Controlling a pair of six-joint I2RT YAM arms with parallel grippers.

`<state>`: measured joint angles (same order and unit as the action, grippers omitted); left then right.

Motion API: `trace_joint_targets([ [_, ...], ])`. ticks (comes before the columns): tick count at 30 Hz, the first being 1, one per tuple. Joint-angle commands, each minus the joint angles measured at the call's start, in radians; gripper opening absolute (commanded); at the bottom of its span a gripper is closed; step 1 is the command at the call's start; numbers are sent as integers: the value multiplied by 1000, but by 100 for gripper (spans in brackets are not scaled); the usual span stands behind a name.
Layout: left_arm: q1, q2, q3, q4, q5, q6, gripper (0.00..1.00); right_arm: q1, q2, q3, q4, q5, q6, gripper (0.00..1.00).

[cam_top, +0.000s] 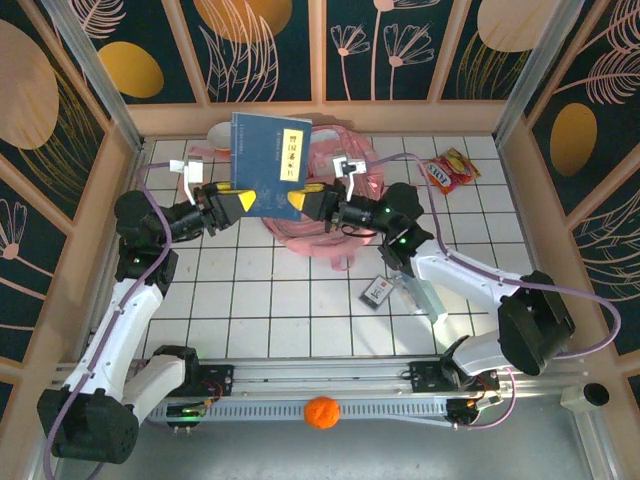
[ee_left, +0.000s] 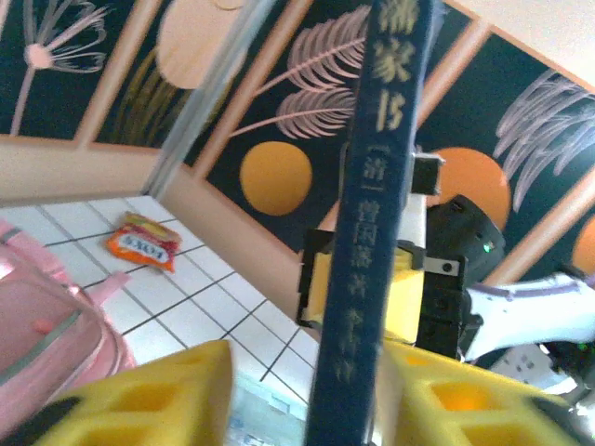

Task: Pack the student bag

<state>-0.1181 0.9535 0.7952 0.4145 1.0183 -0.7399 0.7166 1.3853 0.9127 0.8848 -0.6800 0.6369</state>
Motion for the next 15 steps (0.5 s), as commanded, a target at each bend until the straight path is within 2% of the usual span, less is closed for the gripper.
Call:
trace_joint_targets([
  [1,-3,-36,50,-206,-119,248,58,-46,-121,-20,-85,12,-119,0],
  [3,-3,-45,83,-317,-169,390,65,-61,-185,-7,-309,58,-276,0],
  [7,-3,-36,149,-469,-199,684,66,-65,-287,55,-773,220,-673,0],
  [9,-3,-22,171,-527,-178,823,66,-65,-310,84,-969,293,-847,0],
  [12,-3,-2,209,-604,-158,1009,67,-64,-315,125,-1180,394,-1062,0],
  [15,-3,14,231,-679,-169,1151,67,-58,-296,155,-1302,477,-1182,0],
])
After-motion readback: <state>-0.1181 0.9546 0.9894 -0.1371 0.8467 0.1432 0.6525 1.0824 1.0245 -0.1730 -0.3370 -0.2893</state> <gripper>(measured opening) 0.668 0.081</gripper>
